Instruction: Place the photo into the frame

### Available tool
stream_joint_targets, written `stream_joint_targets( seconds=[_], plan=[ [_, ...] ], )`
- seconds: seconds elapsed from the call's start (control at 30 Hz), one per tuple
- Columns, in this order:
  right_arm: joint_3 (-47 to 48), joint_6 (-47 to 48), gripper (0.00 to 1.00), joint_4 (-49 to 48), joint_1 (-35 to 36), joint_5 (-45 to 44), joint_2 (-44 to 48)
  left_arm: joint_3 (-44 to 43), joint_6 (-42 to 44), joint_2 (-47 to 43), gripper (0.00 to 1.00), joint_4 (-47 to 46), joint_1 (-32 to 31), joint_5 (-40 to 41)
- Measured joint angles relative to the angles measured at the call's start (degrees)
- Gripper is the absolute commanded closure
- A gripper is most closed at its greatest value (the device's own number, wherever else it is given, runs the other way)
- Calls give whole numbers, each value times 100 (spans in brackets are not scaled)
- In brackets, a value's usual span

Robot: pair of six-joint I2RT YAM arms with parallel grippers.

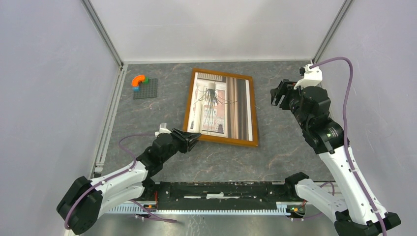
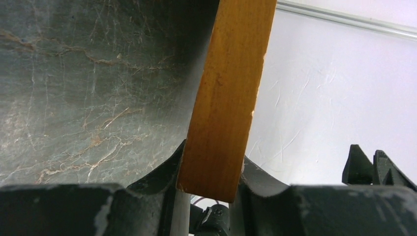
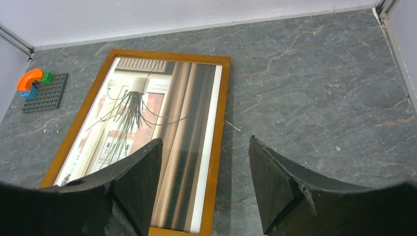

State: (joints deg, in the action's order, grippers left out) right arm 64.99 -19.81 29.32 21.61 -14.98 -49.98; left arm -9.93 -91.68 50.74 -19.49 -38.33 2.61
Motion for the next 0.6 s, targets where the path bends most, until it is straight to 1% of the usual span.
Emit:
stream_joint_targets(
  seconds=[0.07, 0.13, 0.3, 0.37, 0.47, 0.57, 0.6],
  plan=[
    [-22, 2, 30, 0, 2, 20, 17, 0, -170, 9, 94, 72, 0, 0],
    [-37, 2, 30, 9, 2, 44, 28, -2, -302, 28, 88, 153, 0, 0],
    [-55, 2, 30, 15, 0, 74, 79, -17, -564, 153, 84, 444, 2, -4],
    [-55, 0, 31, 15, 0, 76, 107, -17, -715, 227, 77, 527, 2, -13],
    [-55, 0, 31, 26, 0, 79, 144, -11, -883, 326, 70, 616, 13, -11],
    [-55, -2, 31, 37, 0, 83, 168, 2, -935, 361, 58, 662, 35, -13],
    [-55, -2, 31, 44, 0, 85, 175, 2, -975, 365, 52, 732, 39, -9]
  ],
)
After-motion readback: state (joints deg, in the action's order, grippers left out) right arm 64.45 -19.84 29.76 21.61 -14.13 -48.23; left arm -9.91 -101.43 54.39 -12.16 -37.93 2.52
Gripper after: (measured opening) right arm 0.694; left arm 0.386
